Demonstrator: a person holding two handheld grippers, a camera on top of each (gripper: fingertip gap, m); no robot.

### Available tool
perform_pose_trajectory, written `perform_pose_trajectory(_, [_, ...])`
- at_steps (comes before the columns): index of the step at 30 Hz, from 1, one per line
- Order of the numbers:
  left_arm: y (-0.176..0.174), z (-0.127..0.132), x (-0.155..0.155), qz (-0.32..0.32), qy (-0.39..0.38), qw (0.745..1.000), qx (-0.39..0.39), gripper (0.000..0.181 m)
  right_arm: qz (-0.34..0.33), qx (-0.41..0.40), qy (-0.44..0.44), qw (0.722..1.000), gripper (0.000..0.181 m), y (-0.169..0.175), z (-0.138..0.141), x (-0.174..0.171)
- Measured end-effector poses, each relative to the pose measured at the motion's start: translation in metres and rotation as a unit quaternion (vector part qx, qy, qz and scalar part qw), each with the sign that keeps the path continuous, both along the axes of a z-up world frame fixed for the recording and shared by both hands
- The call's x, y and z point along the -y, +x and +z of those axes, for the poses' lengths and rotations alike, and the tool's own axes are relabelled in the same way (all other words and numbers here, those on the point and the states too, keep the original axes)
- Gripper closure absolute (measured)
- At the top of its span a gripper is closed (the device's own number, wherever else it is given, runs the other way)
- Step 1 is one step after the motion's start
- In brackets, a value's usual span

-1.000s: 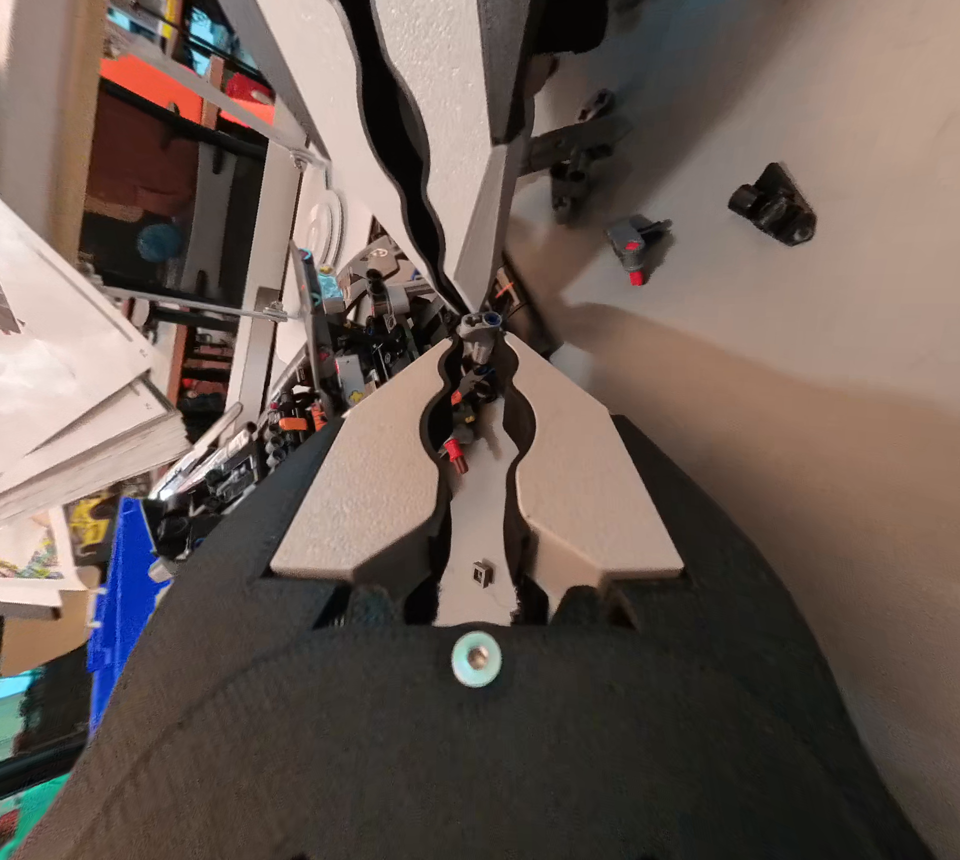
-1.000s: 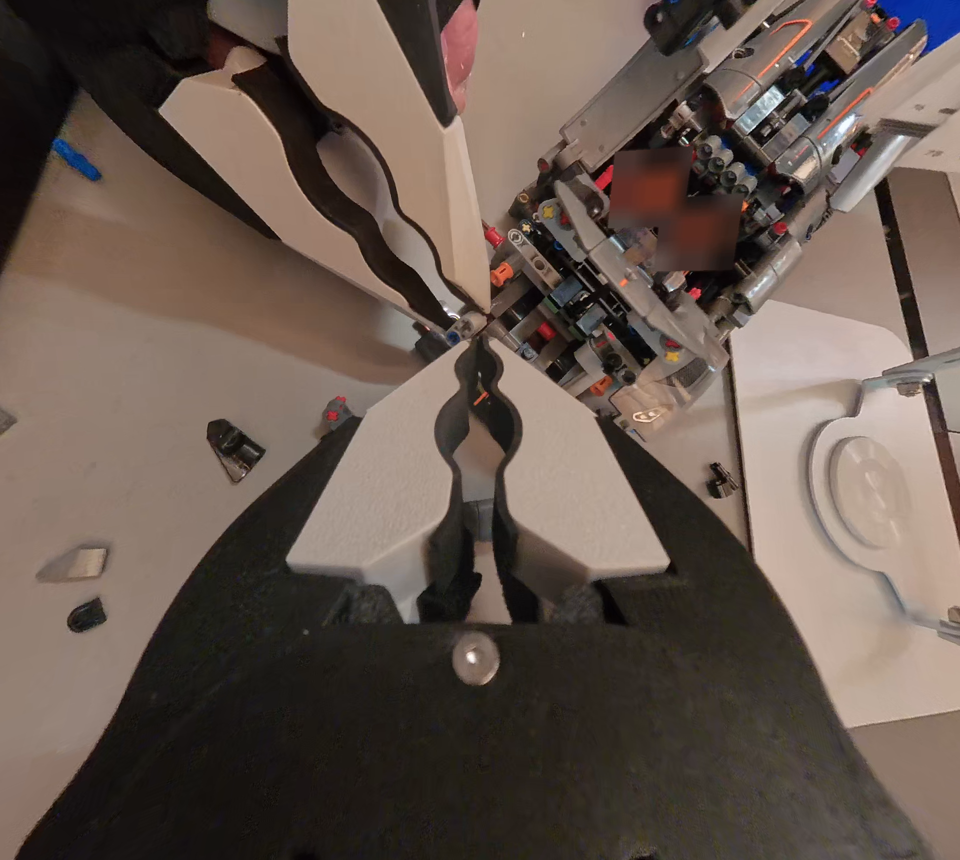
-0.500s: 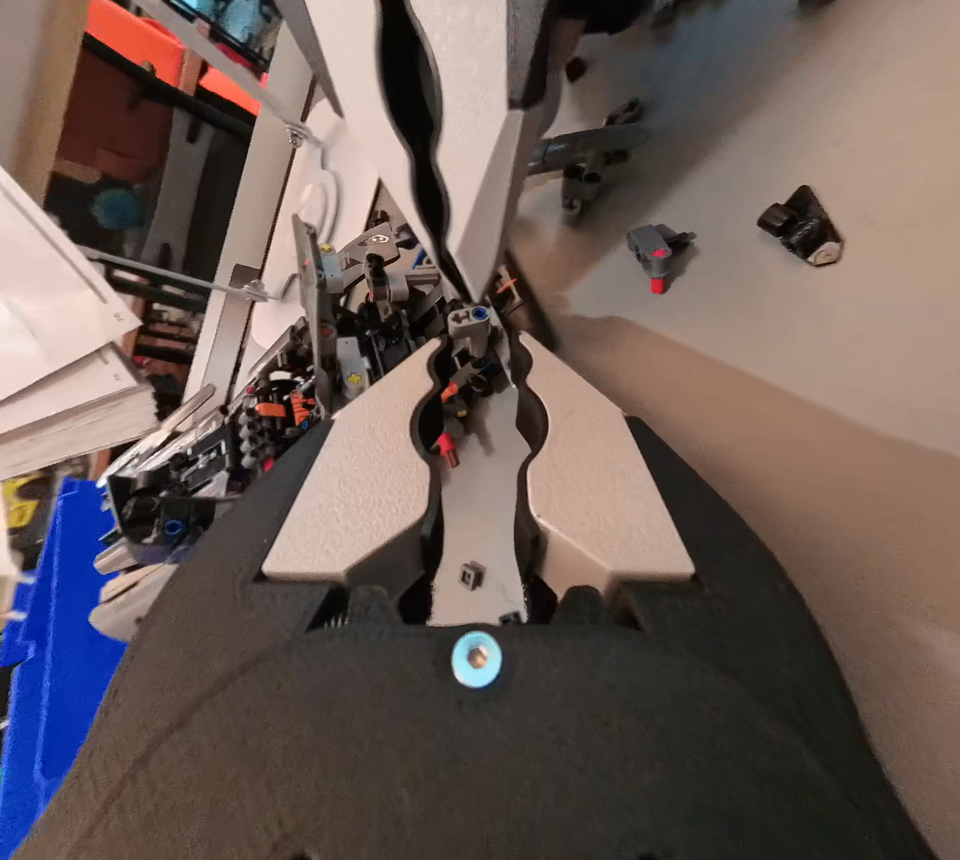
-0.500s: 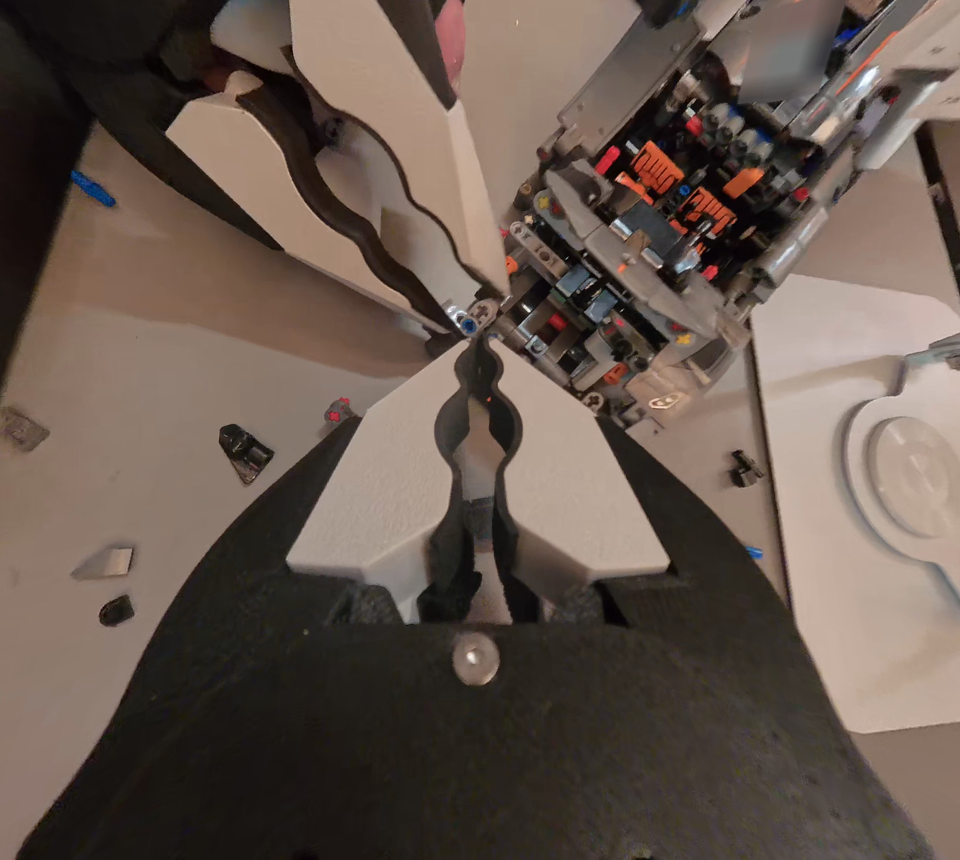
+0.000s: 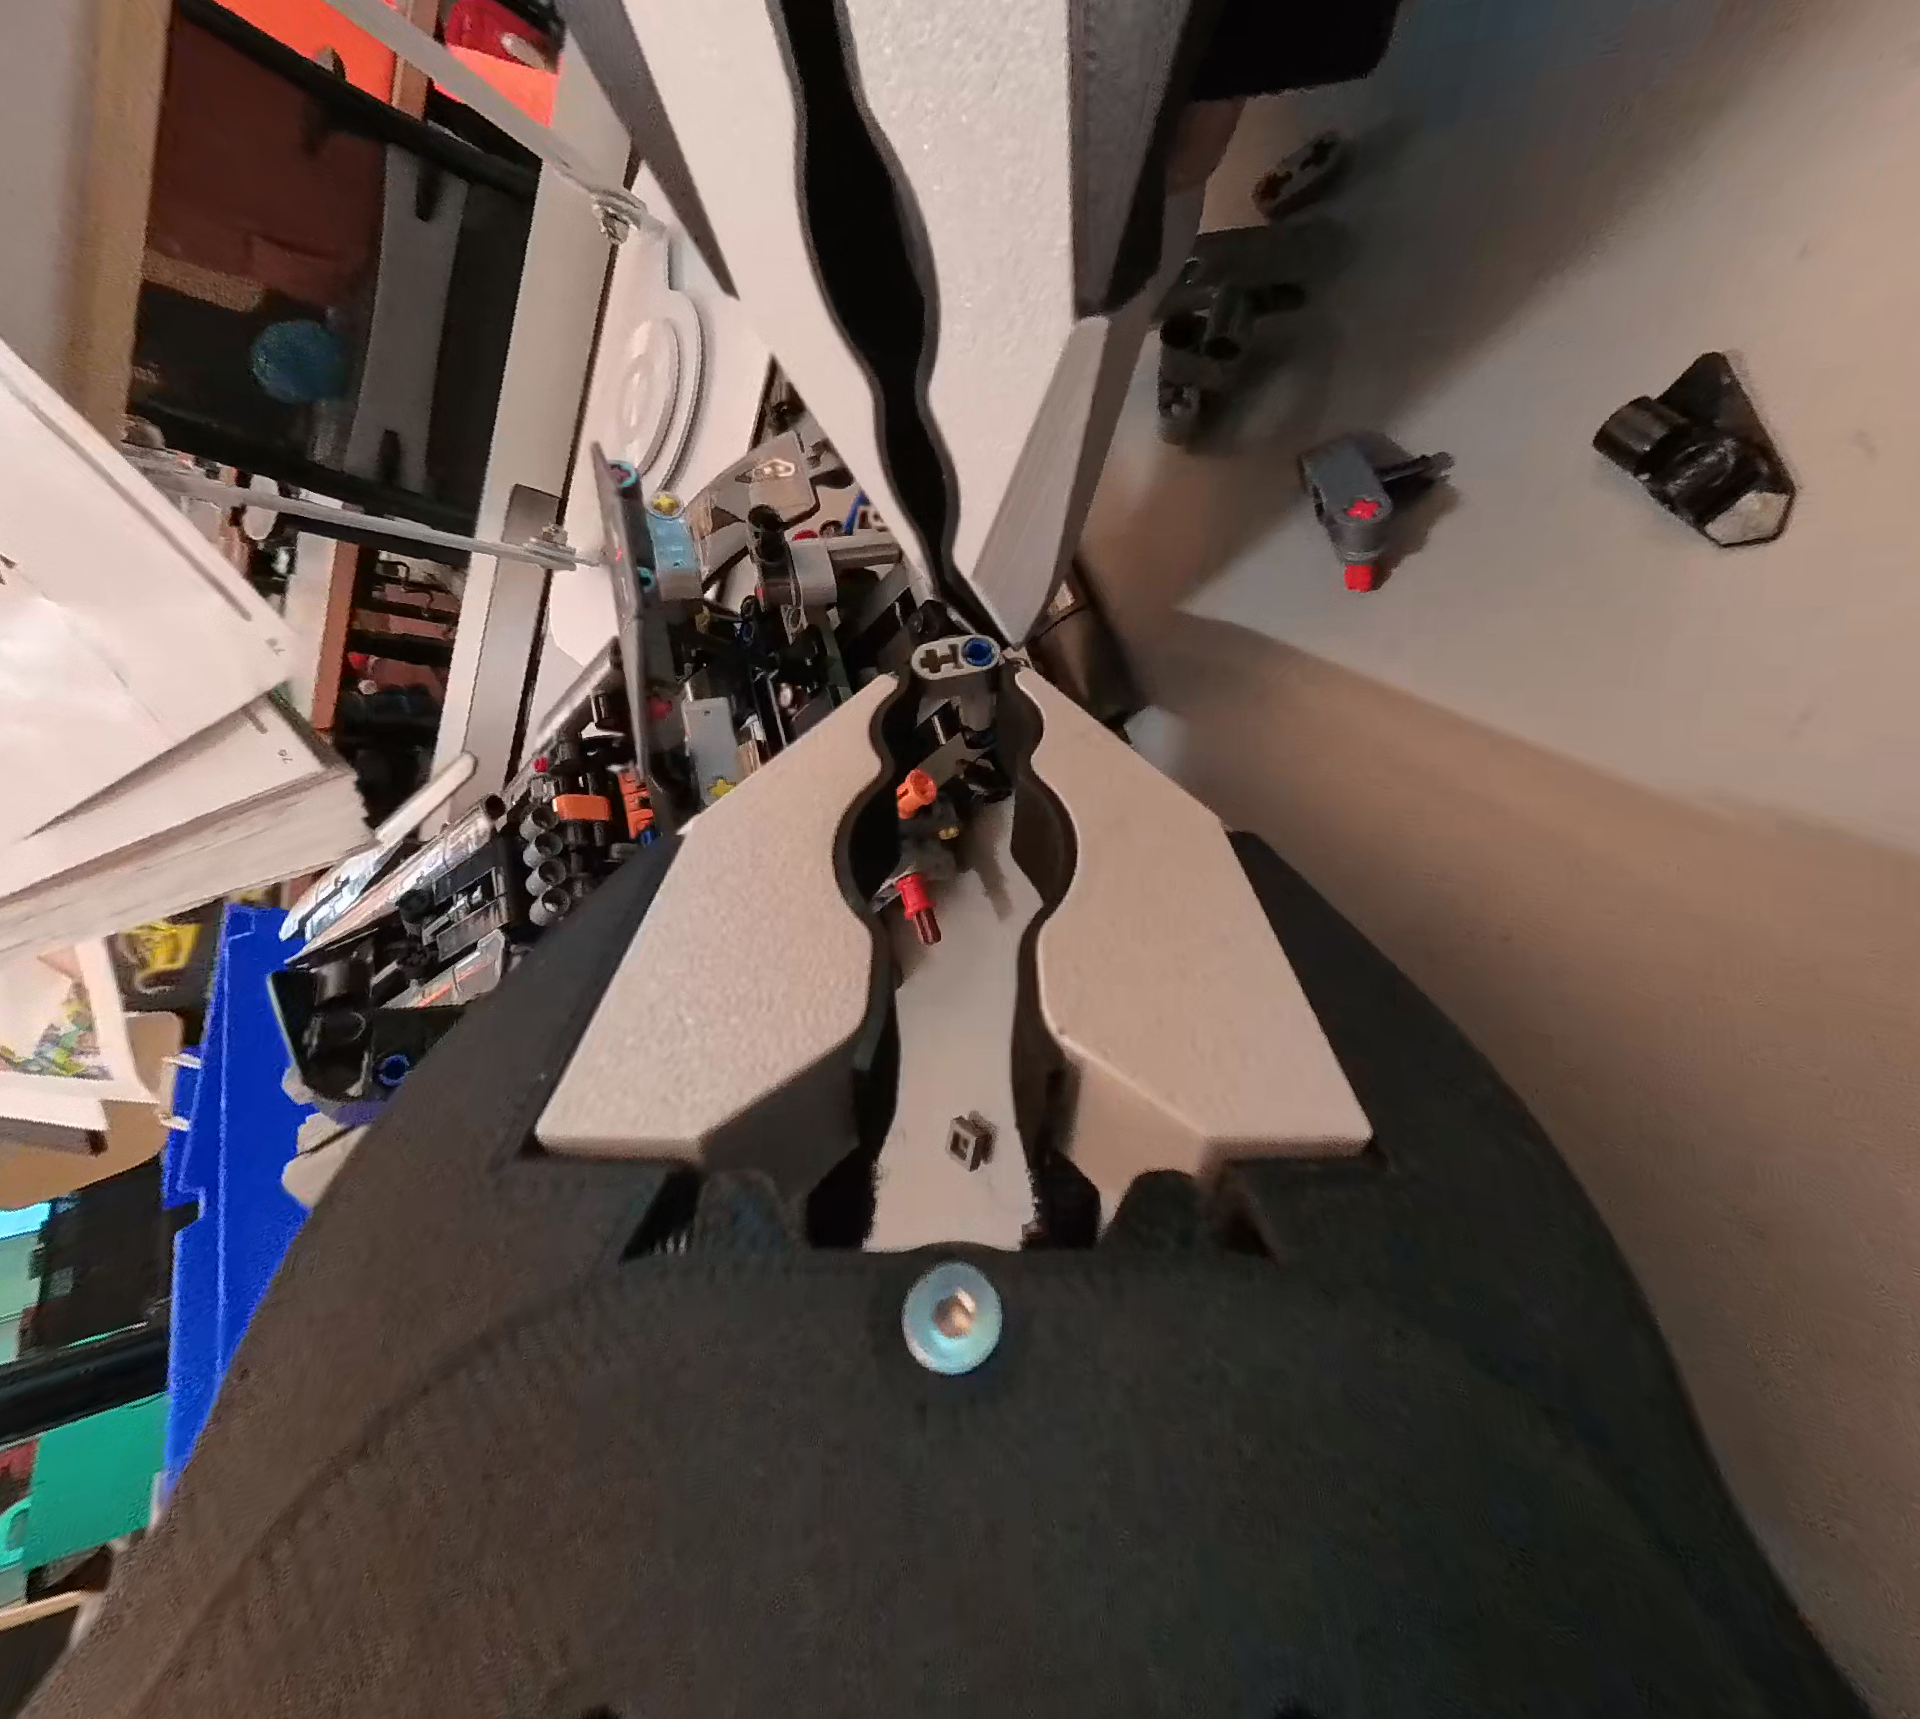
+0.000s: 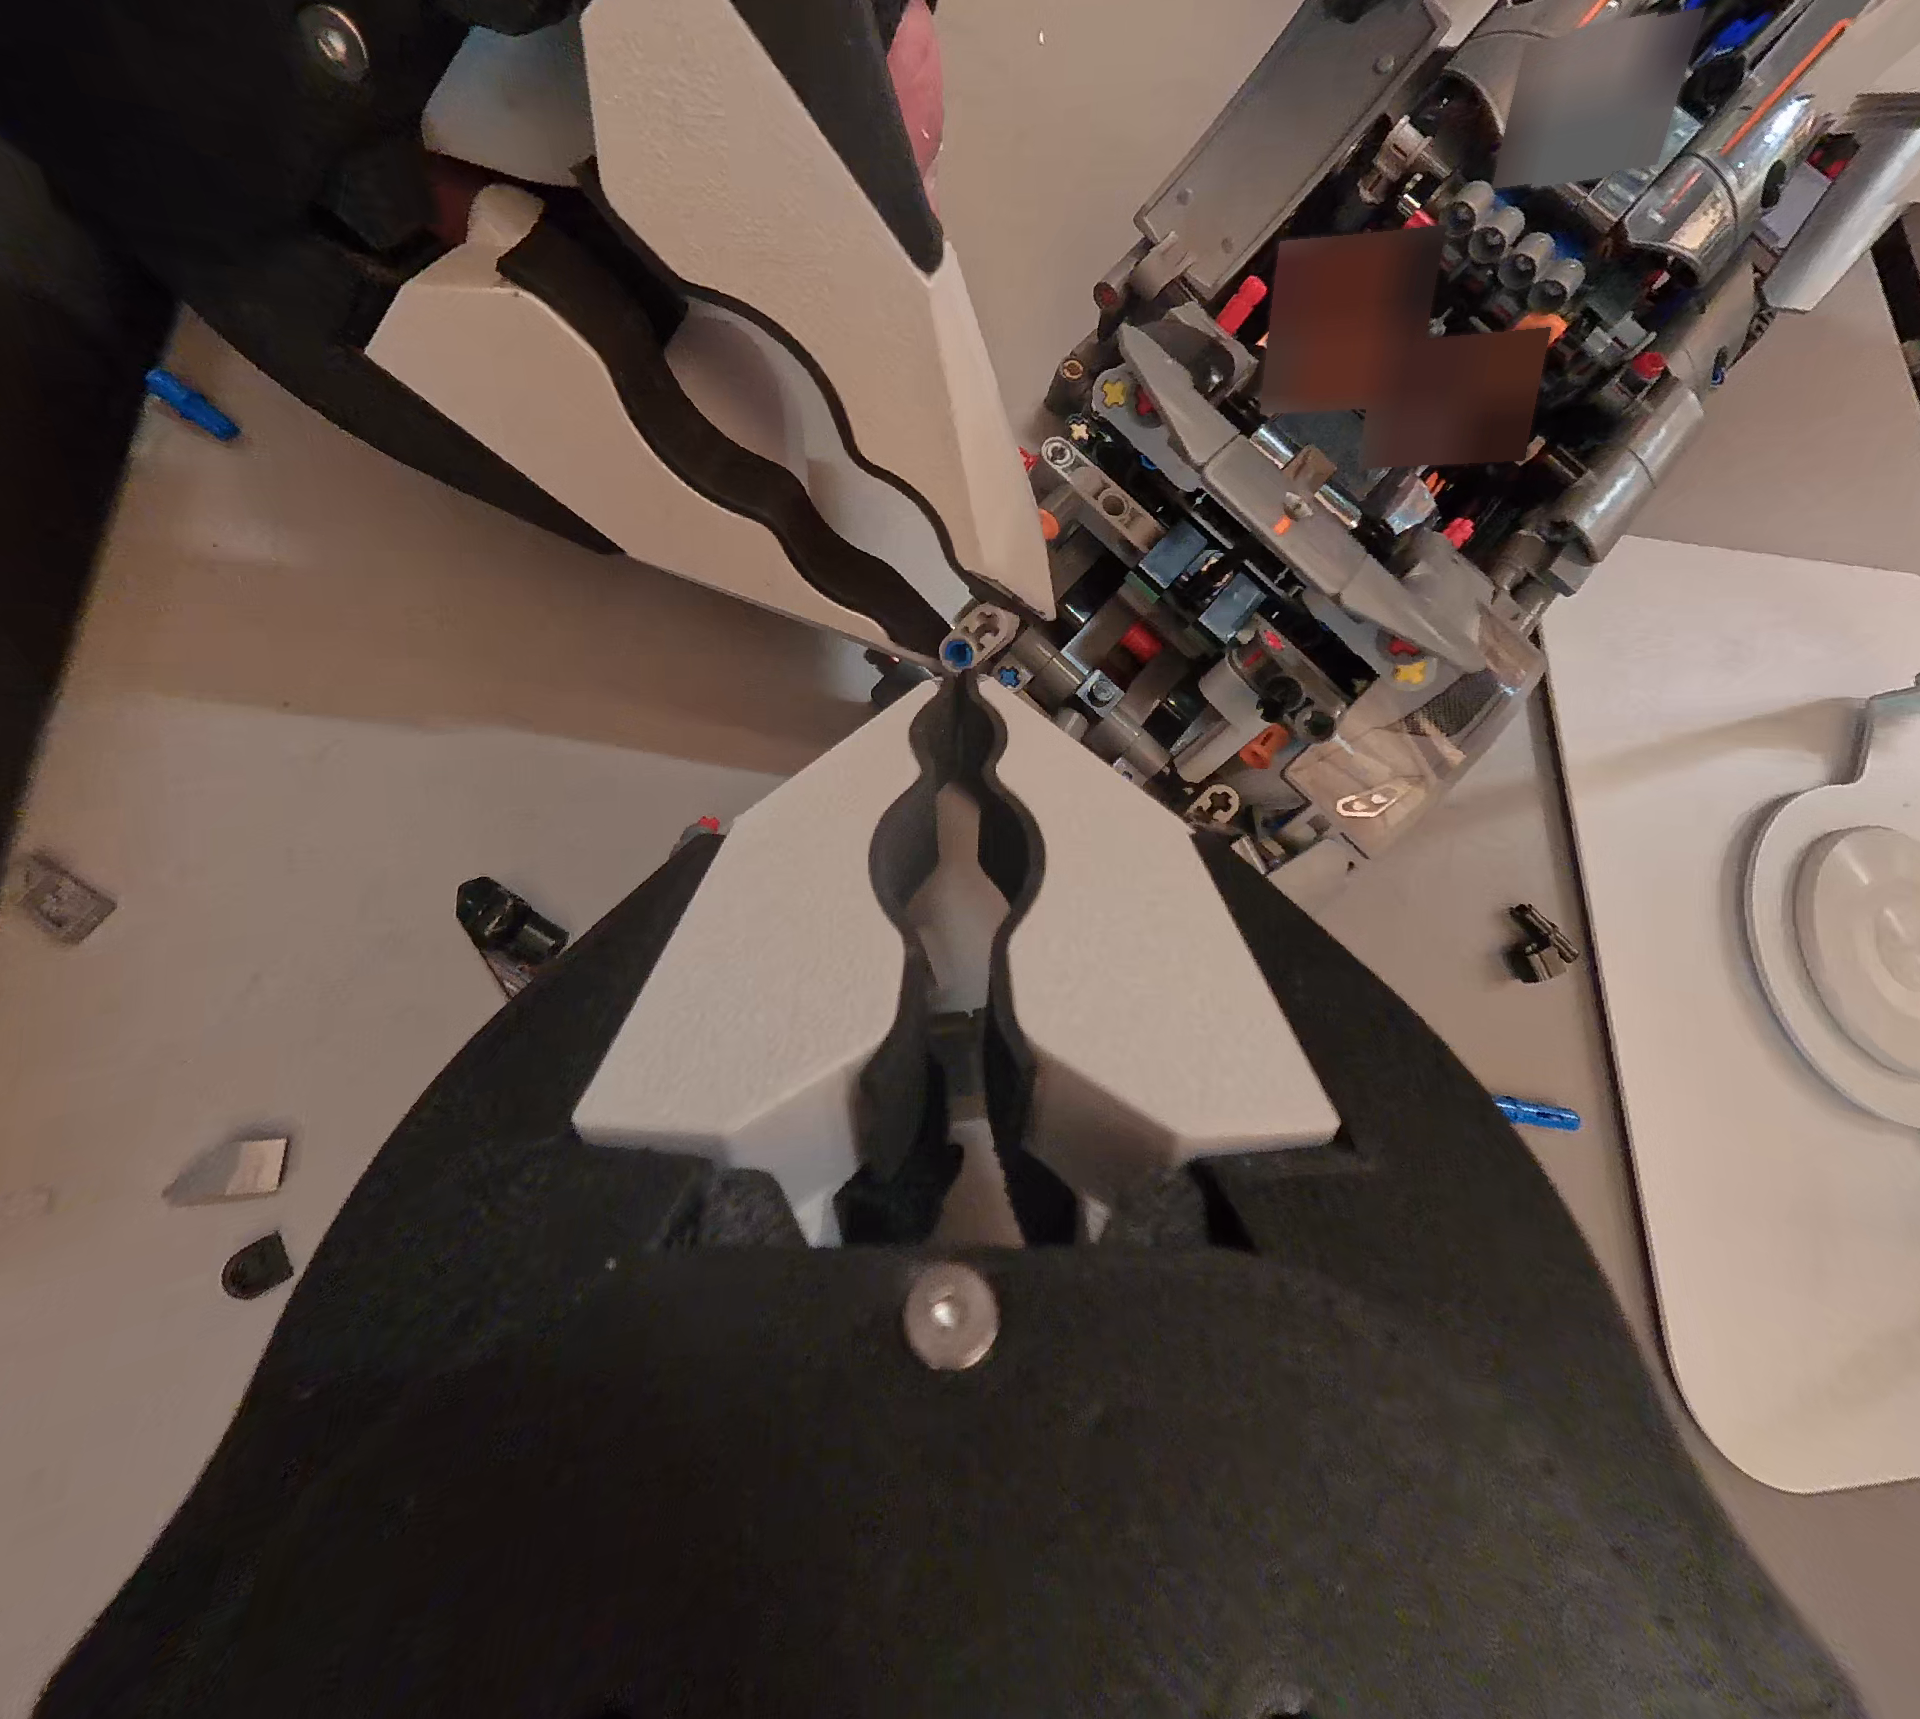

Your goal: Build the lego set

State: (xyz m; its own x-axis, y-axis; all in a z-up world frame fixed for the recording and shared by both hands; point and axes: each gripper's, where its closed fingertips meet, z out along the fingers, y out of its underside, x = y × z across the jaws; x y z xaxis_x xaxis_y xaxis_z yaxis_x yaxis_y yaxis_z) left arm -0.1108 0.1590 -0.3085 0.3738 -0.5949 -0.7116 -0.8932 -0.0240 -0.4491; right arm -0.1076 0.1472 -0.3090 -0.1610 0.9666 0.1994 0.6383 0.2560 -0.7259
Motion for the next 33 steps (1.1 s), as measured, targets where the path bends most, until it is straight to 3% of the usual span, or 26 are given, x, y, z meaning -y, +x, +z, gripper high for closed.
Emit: perform_pose_trajectory(33, [0.0000, -0.0021, 0.0005, -0.031, 0.007, 0.998, -0.049, 0.169, -0.009, -0.008, -0.061, 0.998, 0.181, -0.0013, 0.0026, 0.0029])
